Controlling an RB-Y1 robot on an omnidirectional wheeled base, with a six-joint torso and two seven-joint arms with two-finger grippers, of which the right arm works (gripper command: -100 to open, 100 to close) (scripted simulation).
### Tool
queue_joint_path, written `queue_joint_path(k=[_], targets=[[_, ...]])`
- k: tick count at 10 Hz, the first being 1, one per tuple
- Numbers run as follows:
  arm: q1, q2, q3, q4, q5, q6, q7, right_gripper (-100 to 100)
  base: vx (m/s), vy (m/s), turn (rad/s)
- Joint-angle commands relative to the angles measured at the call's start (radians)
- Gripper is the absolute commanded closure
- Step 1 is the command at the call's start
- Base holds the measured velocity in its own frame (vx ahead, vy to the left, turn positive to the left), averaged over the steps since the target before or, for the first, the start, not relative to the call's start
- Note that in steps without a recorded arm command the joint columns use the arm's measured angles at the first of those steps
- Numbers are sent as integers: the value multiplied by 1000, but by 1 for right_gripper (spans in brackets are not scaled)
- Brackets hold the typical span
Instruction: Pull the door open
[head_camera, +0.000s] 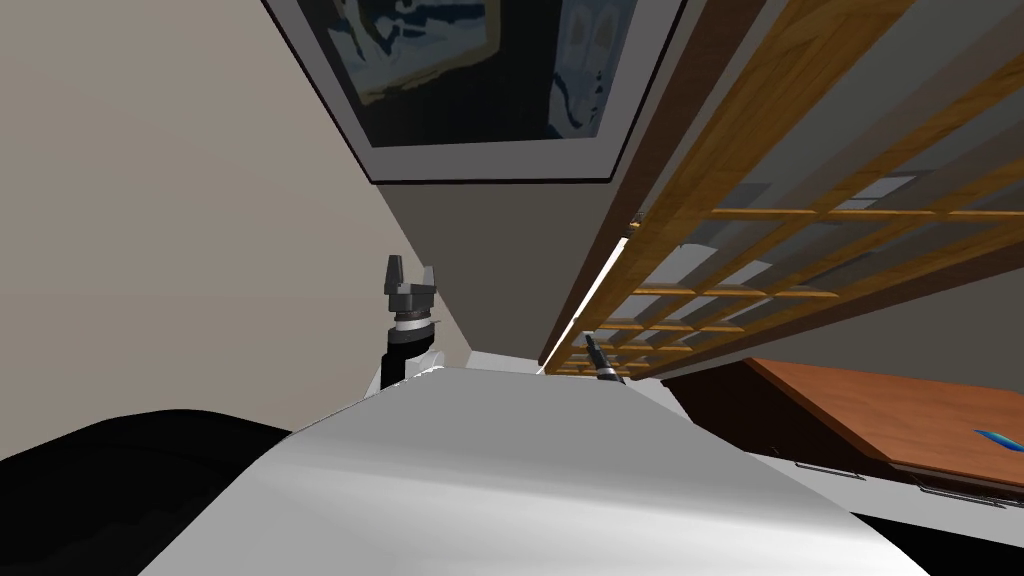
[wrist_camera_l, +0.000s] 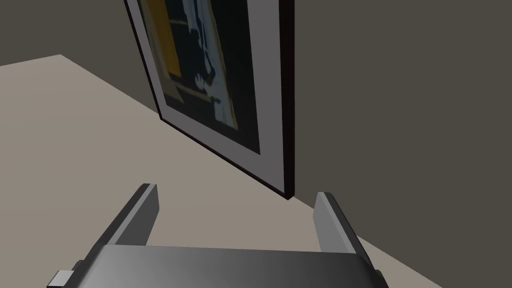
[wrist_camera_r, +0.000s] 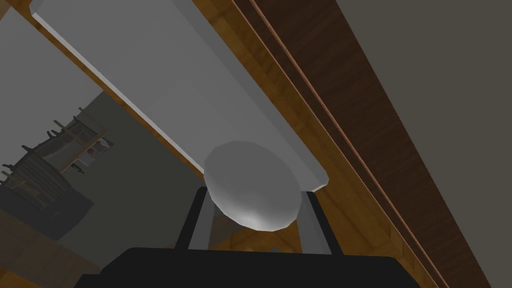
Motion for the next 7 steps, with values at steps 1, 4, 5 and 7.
queue_joint_path(k=[1, 4, 5, 7], targets=[[-11, 15, 16, 25, 0, -12, -33, 100, -26, -17, 8], [-14, 14, 33, 20, -18, -7, -112, 100, -20, -7, 10], [-15, 14, 41, 17, -28, -5, -140, 100, -34, -26, 23], [-17, 13, 50, 15, -37, -2, -188, 100, -25, -12, 1]])
